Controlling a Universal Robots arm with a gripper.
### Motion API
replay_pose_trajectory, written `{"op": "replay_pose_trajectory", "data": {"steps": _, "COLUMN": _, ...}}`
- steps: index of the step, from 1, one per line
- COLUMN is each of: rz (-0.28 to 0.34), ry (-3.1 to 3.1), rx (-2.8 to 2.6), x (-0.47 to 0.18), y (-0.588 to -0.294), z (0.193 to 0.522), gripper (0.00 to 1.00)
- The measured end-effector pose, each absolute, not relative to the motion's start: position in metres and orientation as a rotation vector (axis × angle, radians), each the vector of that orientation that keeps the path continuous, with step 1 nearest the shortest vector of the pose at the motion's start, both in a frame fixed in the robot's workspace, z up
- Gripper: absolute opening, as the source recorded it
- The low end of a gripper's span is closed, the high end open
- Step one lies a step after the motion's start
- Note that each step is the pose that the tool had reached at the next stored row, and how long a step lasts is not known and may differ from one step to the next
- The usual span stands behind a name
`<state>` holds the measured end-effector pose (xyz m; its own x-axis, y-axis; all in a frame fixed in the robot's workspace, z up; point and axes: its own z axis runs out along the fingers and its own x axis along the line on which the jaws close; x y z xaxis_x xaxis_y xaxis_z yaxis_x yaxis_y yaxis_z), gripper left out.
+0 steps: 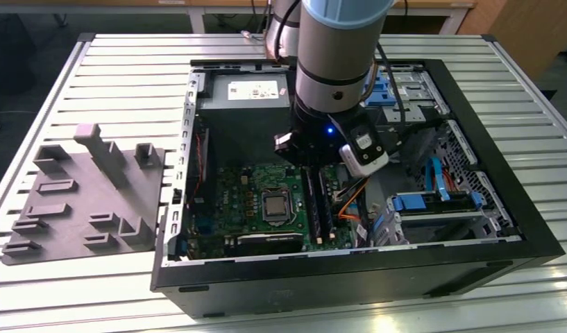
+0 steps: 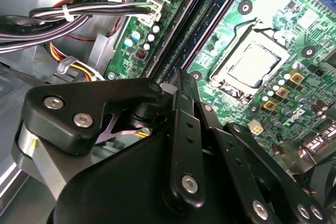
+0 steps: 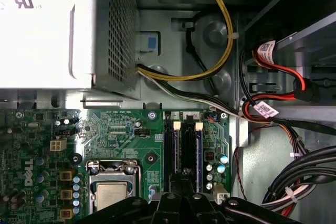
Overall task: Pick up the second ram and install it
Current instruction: 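Press down the second ram until it locks into place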
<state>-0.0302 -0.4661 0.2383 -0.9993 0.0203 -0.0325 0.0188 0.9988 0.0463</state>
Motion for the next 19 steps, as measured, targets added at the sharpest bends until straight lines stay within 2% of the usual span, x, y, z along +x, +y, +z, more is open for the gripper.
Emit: {"op": "replay_pose_trajectory", "data": {"steps": 19, "rz": 0.072, "ry": 3.108, "rx": 0.030, "x": -0.0302, "y": -0.4761, "z": 0.2382, "gripper": 0.11}}
